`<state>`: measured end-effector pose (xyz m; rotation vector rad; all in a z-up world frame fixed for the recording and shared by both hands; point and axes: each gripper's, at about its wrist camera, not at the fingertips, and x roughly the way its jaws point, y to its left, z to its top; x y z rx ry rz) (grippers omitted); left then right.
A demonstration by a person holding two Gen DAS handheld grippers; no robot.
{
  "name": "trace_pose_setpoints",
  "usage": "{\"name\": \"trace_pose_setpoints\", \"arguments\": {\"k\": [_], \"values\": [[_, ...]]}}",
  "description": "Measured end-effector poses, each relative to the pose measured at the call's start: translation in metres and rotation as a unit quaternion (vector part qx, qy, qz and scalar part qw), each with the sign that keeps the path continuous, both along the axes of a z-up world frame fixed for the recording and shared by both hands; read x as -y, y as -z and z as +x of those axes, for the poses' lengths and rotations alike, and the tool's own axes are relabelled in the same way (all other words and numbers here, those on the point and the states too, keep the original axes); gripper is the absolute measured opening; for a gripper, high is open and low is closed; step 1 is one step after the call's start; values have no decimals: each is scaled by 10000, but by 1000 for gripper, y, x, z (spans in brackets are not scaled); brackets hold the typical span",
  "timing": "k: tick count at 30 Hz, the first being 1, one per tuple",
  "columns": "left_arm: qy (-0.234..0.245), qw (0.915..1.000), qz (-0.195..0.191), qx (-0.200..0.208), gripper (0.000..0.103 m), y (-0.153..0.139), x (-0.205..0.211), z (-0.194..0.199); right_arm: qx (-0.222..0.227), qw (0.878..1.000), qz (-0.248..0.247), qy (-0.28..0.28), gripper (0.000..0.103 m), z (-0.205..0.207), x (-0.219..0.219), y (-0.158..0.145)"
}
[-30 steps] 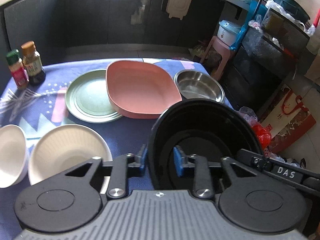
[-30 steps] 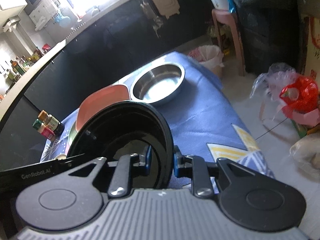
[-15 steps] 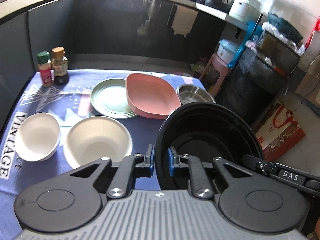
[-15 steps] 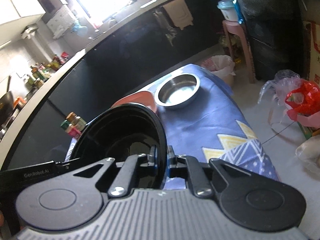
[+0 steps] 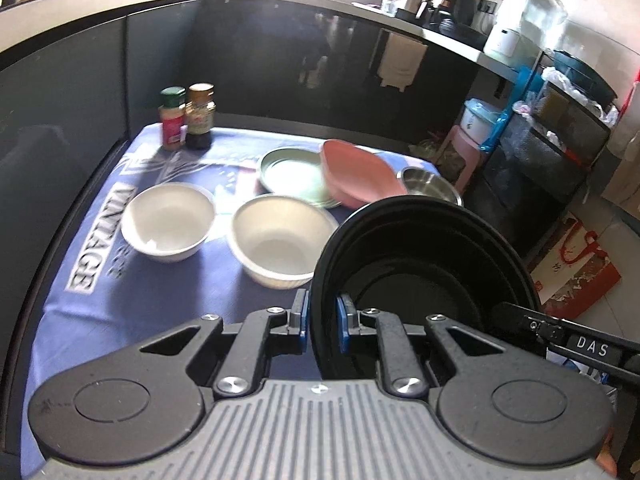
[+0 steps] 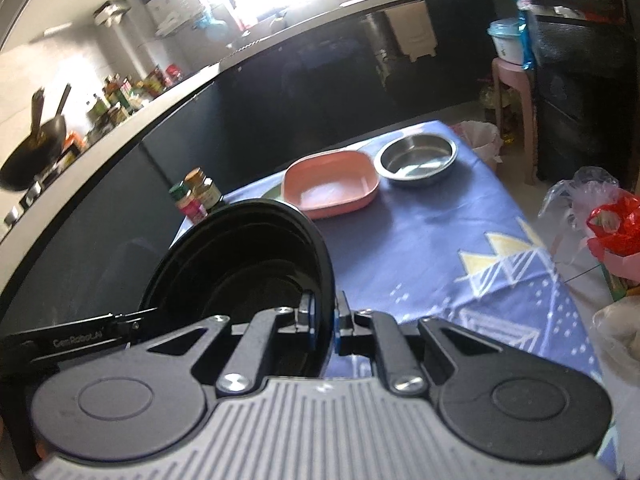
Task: Organize plates and bowls
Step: 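Carry the black bowl with both grippers toward the open cloth and lower it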
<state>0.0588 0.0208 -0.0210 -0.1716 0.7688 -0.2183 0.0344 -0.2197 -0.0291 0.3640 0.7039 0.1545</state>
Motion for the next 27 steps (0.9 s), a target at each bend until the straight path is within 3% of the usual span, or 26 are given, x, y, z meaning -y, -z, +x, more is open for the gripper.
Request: {"name": "trace_pose_setpoints", "arguments": {"k": [11,27], "values": [[-326,9993,154,-77,13,20,-30,-21,-218,9989,-188,-370,38,-3,-36,18],[-430,9974,320,-476,13,60,-36,-20,-663,9960,-353,-484,38,3,-52,45]]}}
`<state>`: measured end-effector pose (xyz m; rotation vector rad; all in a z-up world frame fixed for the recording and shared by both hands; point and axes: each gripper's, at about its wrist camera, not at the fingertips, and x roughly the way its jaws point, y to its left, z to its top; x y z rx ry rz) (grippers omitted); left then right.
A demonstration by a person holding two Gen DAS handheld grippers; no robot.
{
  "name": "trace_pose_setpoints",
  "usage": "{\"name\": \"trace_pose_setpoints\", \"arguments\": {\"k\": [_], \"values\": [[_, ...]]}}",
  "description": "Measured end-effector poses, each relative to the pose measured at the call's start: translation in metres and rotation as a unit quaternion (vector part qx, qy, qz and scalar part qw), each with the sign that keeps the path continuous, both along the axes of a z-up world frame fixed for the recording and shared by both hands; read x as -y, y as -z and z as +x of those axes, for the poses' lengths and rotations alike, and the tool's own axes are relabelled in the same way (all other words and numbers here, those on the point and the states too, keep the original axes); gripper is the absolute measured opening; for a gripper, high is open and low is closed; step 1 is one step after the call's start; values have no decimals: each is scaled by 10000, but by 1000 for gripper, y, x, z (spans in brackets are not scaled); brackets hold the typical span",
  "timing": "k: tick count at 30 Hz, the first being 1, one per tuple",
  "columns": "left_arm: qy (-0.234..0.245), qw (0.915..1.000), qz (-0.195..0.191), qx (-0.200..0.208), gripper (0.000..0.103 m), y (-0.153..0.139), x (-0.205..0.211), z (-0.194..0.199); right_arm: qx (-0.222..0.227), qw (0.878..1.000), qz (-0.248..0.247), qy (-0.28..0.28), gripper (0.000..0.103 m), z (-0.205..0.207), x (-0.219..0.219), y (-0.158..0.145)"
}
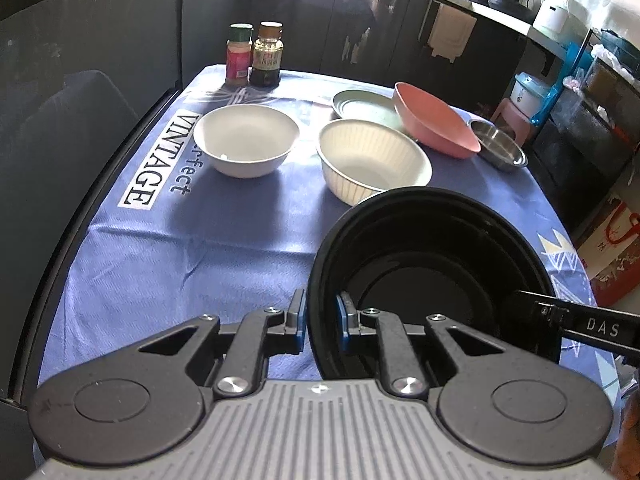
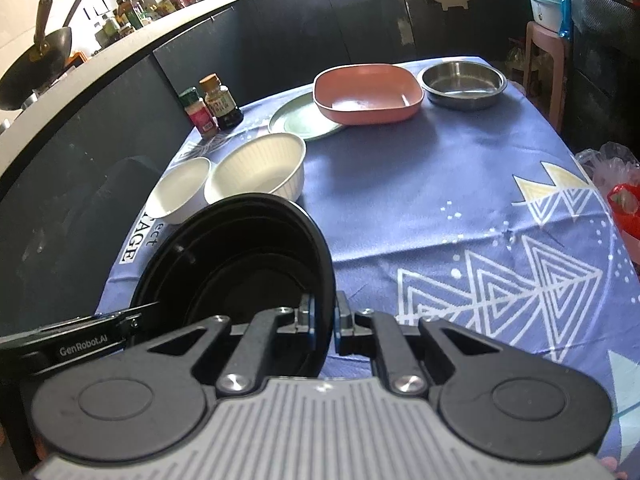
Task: Organize plates and bowls
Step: 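Carry the black bowl with both grippers toward the open cloth and lower it, then open both grippers to release the black bowl rim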
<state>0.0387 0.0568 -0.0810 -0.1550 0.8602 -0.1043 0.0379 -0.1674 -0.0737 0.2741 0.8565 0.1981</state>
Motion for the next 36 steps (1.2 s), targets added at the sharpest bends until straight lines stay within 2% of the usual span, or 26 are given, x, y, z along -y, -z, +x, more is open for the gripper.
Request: {"name": "trace_pose_setpoints", "arguments": {"k": [30,31,33,35,36], "values": [[-18,9996,-44,-286,17,20,-1,6,-327,9995,-45,-21,41,8,-2,19],[-28,9995,-64,-292,18,19,-2,6,-328,9995,-39,-11,41,8,-1,19],[-84,9994,-102,-310,26,19,-5,6,-335,9994,-38,12,43,8,-1,18],[-162,9992,-168,-329,48,17,-8,7,-327,9995,-44,31,43,8,0,17],[-202,9991,-190,-306,51,16,-10,6,-326,9995,-36,38,44,8,1,17]]}}
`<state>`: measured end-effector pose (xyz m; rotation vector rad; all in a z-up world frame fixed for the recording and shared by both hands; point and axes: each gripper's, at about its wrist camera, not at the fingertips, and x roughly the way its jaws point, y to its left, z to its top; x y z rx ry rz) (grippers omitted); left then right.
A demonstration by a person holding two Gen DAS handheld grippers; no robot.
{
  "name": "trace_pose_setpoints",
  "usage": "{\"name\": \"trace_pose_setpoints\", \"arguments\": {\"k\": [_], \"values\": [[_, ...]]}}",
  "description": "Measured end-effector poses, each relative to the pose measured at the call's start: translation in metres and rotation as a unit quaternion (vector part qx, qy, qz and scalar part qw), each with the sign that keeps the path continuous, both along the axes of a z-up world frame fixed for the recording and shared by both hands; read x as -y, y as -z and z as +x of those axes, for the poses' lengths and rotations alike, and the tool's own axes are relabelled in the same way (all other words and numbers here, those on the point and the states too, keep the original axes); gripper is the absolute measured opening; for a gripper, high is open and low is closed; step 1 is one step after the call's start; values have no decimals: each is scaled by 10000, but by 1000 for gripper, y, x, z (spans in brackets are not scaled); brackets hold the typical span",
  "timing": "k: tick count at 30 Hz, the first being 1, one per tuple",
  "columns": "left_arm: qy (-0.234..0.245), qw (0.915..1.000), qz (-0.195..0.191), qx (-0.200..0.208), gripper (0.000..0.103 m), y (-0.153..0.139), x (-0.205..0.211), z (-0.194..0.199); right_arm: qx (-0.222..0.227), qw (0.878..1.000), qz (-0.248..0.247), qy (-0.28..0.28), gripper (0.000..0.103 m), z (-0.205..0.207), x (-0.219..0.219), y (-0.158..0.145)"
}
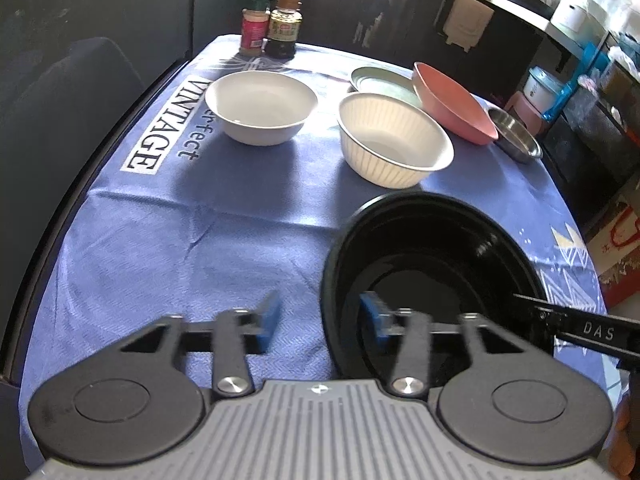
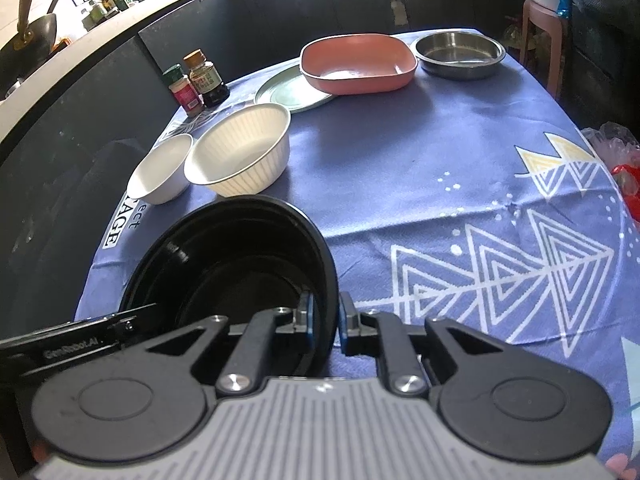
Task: Organize plates and bowls
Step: 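Open both grippers to release the black bowl rim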
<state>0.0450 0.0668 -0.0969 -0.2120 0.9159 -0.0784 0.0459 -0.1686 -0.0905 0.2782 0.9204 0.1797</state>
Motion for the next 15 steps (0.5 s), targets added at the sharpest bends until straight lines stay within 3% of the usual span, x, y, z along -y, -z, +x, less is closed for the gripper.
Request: {"name": "trace_pose_setpoints", "arguments": {"k": [2,3,4,8,15], "values": [[-41,10000,34,74,61,-4,-1,-2,12,10000,31,15,57,0,2,-1],[-54,9999,55,105,63,-6,-1,-3,43,10000,37,43,74,-1,3,-3],[-69,9999,63,133,67,-8,-2,-3,104,9999,31,64,82,-2,4,-5],[-128,9997,54,213,69,-14,-5,-2,268,9996,38,76,84,-3,8,-14],[-241,9992,-98,320,69,-26,-10,9,649,9968,375,265,102,4,21,-35]]}}
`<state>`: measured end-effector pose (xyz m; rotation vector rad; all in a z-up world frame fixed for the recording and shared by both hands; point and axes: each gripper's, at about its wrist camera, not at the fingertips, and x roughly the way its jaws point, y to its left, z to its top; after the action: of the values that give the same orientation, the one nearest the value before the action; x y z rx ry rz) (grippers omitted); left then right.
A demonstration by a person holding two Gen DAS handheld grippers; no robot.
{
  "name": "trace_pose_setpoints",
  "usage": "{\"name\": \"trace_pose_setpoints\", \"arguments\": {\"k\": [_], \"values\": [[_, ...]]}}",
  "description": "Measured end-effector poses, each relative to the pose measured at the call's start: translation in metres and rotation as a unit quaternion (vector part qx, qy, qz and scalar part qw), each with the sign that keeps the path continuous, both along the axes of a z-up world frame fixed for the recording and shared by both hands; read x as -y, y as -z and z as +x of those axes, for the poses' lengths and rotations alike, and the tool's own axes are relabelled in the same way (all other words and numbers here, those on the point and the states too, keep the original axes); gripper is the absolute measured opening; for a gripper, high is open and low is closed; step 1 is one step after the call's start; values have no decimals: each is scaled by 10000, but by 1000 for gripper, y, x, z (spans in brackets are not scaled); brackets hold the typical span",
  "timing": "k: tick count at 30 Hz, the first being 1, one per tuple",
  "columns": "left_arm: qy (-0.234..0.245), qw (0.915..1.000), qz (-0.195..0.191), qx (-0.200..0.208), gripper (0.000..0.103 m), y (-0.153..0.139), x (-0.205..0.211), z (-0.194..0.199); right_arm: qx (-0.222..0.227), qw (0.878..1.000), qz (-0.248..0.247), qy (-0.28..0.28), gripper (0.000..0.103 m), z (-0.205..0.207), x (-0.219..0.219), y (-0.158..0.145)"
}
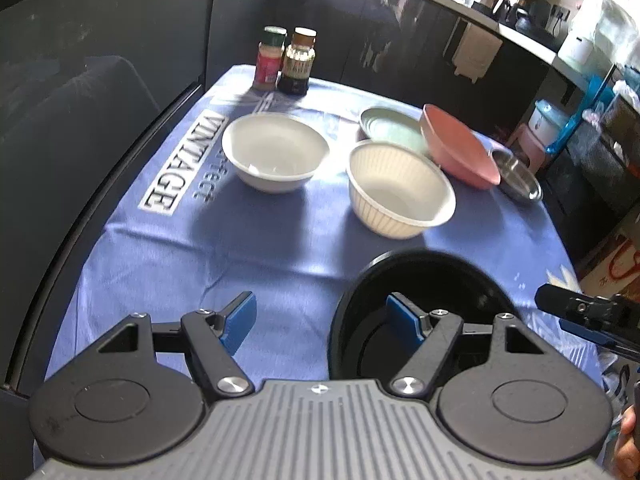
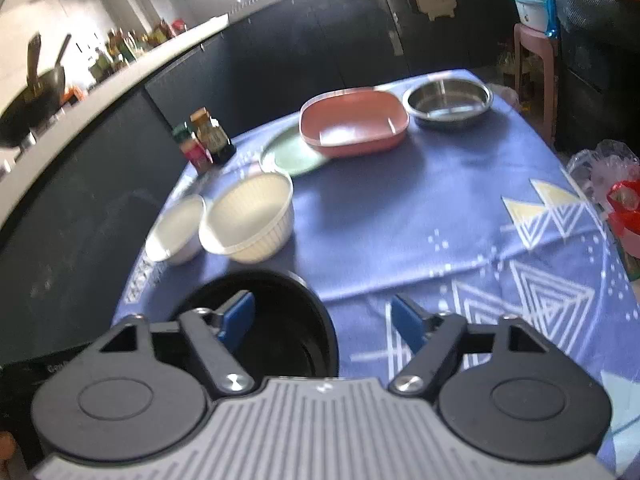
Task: Organize plates and bowls
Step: 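Open both grippers to release the black bowl rim, then grasp the rim of the cream ribbed bowl with both grippers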
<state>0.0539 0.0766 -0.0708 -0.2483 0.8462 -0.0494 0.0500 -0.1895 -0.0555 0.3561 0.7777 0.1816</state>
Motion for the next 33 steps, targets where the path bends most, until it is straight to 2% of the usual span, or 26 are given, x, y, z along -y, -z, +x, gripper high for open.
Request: {"name": "trace_pose_setpoints", "arguments": {"k": [5,9,12,18,21,22,23,25,26,27,28,30,33], "values": [[-48,9997,-78,228,69,-14,3,14,269,9992,-304,-17,103,13,-7,-9],[31,9996,-113,239,69,-19,9,34,-71,9995,-72,-292,103,40,-10,-7],[107,9995,-264,129,70,-17,13,52,-299,9993,59,-204,103,58,-7,-2],[52,9991,-405,-81,70,-6,15,86,-410,9989,122,-188,103,92,-1,6],[35,9982,-561,-215,58,2,16,102,-494,9976,329,-356,103,107,-1,11],[69,9978,-614,-239,48,5,16,107,-521,9972,355,-403,93,111,-2,12],[101,9975,-642,-295,39,8,17,112,-568,9967,363,-453,86,117,-5,14],[206,9971,-624,-385,31,12,21,121,-647,9954,426,-566,68,127,-9,19],[248,9972,-581,-408,28,15,23,125,-681,9945,466,-641,62,132,-11,21],[247,9974,-528,-423,27,17,24,128,-723,9936,481,-719,50,136,-15,23],[228,9977,-459,-434,24,19,25,131,-762,9930,480,-766,45,140,-18,25],[222,9980,-393,-441,20,22,25,135,-838,9926,403,-785,45,146,-24,30],[224,9977,-372,-519,14,27,24,141,-914,9914,373,-855,38,151,-28,36]]}}
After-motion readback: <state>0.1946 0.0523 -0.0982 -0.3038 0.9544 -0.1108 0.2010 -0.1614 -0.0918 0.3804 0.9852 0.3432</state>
